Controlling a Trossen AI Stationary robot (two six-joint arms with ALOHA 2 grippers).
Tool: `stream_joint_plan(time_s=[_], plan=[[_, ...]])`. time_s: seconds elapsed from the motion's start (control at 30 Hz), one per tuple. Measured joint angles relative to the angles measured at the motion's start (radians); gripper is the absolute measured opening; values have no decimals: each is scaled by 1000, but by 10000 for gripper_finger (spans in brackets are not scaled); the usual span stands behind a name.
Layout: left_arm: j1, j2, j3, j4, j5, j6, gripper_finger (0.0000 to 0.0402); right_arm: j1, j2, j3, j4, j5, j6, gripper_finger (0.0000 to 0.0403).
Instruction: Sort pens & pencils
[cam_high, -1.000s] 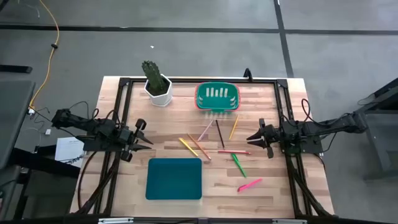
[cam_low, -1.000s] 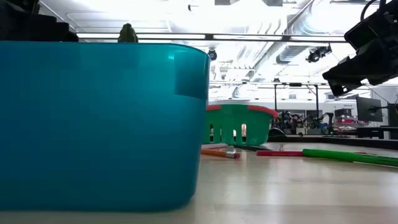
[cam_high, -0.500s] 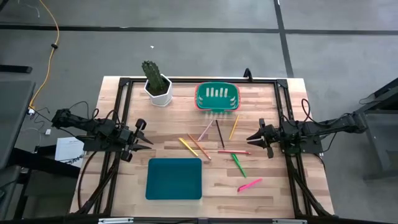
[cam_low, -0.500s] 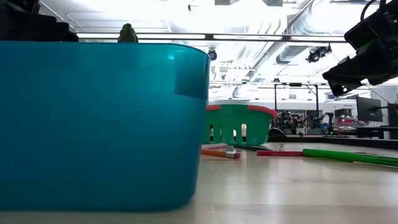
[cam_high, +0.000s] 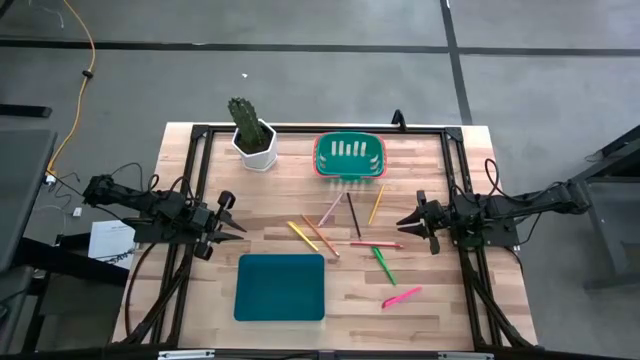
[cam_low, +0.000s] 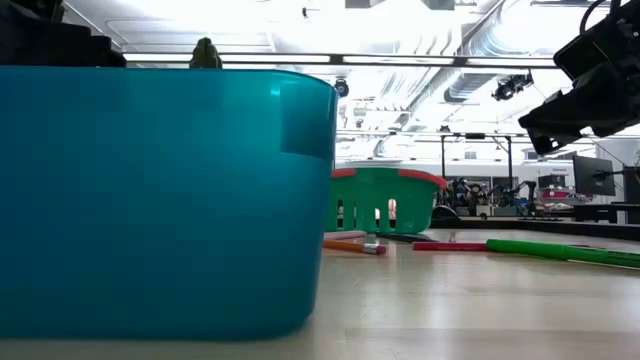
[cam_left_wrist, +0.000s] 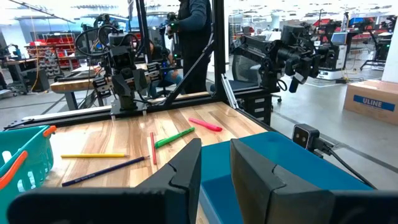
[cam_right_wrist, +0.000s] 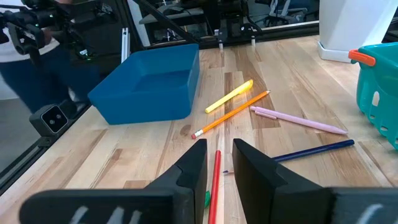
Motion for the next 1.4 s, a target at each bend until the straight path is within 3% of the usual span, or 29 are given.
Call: stream_joint_plan(time_s=[0.57,0.7,1.07,1.2,1.4], plan=[[0,0,0,0,-1,1,72,0,0,0,0,0,0,68],[0,0,0,28,-75,-12,72,0,0,0,0,0,0,68],[0,0,0,449,-273,-3,72,0,0,0,0,0,-57,68],[0,0,0,539,-292,8,72,0,0,0,1,0,-185,68],[0,0,0,651,-298,9,72,0,0,0,2,0,-209,68]])
